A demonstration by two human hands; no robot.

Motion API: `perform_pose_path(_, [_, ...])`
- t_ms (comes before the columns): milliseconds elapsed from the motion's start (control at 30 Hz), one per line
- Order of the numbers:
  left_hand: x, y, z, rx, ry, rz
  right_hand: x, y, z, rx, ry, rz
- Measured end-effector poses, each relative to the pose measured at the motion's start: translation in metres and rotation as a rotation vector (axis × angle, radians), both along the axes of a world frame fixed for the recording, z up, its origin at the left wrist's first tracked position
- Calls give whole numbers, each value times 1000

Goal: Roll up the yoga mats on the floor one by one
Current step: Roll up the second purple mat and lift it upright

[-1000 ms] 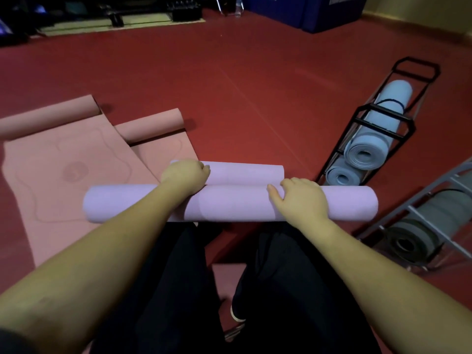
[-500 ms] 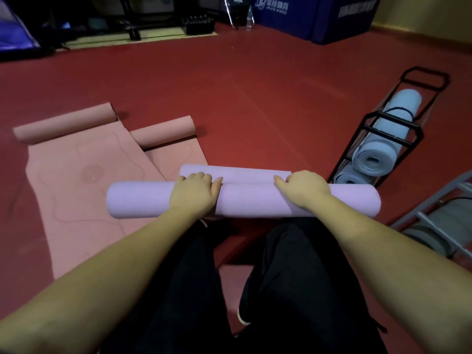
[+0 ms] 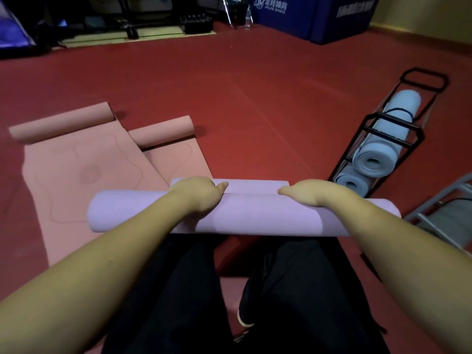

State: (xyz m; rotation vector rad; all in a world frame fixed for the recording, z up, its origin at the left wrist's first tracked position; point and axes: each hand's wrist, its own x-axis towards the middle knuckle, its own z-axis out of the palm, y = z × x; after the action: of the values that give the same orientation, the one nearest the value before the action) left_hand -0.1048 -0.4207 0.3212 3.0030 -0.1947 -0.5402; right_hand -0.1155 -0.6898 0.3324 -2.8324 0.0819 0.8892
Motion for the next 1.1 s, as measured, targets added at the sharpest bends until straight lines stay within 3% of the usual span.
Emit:
perform_pose_path(133, [11, -3, 0, -46, 101, 21, 3, -2, -8, -2, -93, 1])
perform_pose_path(333, [29, -5, 2, -100, 229, 106, -7, -5, -18, -19, -621, -30])
perform_pose_path(533, [39, -11, 8, -197, 400, 154, -29, 0, -38, 5, -803, -27])
perform_pose_path(733, [44, -12, 10, -296, 562, 229, -47, 4, -62, -123, -858, 65])
perform_pose_path(800, [43, -15, 7, -241, 454, 178, -42, 4, -62, -136, -875, 26])
perform_pose_path(900, [43, -17, -4, -120, 55, 63, -33, 3, -62, -133, -876, 1])
perform_pose_path(1000, [34, -13, -15, -161, -325, 47, -26, 3, -60, -114, -859, 3])
perform_pose_path(1100, [12, -7, -33, -189, -535, 30, -18, 6, -55, -143, -811, 8])
